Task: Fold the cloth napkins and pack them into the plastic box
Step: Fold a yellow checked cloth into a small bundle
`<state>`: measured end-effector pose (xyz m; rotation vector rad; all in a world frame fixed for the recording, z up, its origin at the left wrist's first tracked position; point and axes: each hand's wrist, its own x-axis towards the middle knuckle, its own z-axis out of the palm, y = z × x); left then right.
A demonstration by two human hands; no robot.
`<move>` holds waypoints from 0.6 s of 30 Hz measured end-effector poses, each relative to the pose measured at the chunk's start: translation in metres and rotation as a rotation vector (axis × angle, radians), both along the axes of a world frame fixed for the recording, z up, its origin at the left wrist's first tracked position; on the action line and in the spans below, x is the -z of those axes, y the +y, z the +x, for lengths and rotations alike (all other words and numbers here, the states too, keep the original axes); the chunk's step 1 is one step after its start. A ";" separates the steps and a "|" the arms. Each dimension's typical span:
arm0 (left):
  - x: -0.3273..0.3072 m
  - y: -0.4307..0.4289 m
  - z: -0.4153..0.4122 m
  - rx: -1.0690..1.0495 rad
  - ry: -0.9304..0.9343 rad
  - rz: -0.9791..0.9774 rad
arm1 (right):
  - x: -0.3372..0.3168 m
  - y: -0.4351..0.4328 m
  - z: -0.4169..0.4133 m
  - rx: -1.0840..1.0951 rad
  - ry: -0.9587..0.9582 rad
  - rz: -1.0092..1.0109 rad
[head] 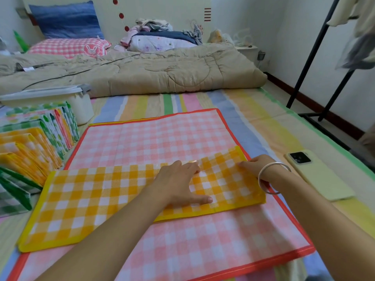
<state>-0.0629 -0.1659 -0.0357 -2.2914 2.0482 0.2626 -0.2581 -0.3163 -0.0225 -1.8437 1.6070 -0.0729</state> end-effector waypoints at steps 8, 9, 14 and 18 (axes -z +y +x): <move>0.003 0.001 -0.005 -0.017 0.001 -0.041 | -0.042 0.015 0.013 -0.085 -0.155 0.017; 0.003 0.000 -0.005 -0.017 0.007 -0.048 | -0.046 0.017 0.018 -0.079 -0.189 0.029; 0.010 0.002 0.000 -0.029 0.055 -0.110 | -0.062 0.036 0.053 -0.149 -0.331 0.096; 0.016 0.016 0.006 -0.080 0.212 -0.247 | -0.070 0.055 0.075 -0.258 -0.341 0.106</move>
